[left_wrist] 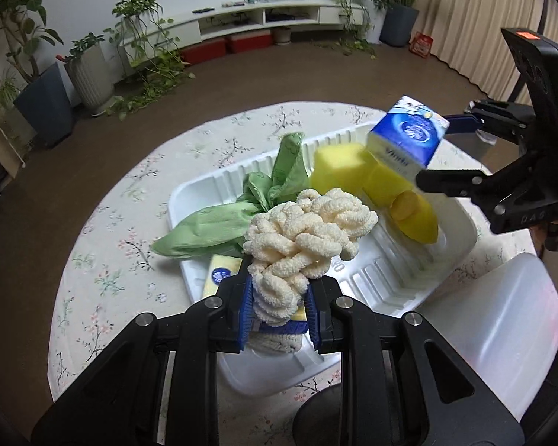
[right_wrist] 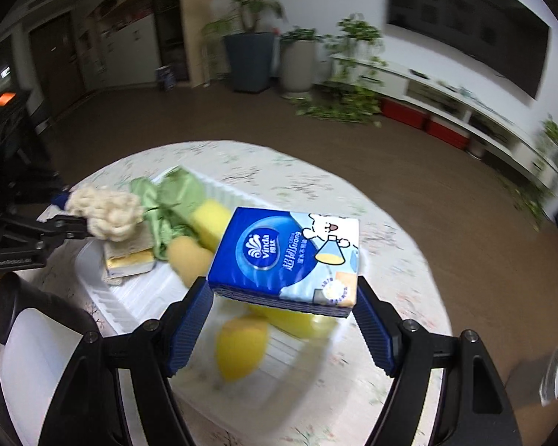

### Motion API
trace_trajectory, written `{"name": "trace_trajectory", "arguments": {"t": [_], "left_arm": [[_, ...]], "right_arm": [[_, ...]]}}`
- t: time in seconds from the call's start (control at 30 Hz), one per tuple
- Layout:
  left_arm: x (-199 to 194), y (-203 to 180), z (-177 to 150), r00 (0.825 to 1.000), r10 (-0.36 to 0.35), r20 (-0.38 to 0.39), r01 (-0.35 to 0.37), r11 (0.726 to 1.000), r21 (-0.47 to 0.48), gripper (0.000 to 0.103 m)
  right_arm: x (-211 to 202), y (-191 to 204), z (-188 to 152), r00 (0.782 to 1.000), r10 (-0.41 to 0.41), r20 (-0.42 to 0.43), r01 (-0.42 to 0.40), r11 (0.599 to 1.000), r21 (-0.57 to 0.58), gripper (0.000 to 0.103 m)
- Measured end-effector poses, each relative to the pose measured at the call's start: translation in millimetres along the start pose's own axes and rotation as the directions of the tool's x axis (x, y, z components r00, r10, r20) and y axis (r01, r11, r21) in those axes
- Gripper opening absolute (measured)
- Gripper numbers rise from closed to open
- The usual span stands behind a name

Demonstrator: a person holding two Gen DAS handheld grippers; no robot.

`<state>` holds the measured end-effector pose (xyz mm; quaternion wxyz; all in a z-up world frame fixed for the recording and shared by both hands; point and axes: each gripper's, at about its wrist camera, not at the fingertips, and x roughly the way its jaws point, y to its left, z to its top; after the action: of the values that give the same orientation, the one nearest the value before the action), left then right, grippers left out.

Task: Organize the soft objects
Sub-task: 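Carry the scrunchie with the left tool while the right tool carries the blue tissue pack to the tray, then release the scrunchie from the left tool while the right tool releases the blue tissue pack in the tray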

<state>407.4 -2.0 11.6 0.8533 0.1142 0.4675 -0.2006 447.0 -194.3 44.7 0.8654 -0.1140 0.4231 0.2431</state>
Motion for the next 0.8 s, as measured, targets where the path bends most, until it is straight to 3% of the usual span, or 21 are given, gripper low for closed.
{"name": "trace_trajectory", "arguments": {"t": [0.37, 0.47, 0.53, 0.8], "left_arm": [[15, -8, 9, 0.998, 0.0, -0.055, 0.002, 0.999, 0.037, 0.026], [18, -8, 9, 0.998, 0.005, -0.062, -0.003, 0.999, 0.033, 0.036], [21, -9, 9, 0.998, 0.012, -0.069, -0.009, 0.999, 0.04, 0.049], [18, -9, 7, 0.998, 0.001, -0.055, 0.001, 0.999, 0.032, 0.062]], "right_arm": [[36, 6, -10, 0.998, 0.003, -0.068, -0.007, 0.999, -0.046, 0.077], [39, 8, -15, 0.997, 0.003, -0.073, -0.007, 0.998, -0.056, 0.077], [40, 9, -16, 0.997, 0.003, -0.075, -0.008, 0.998, -0.059, 0.077], [37, 8, -18, 0.998, 0.001, -0.066, -0.004, 0.998, -0.056, 0.08]]}}
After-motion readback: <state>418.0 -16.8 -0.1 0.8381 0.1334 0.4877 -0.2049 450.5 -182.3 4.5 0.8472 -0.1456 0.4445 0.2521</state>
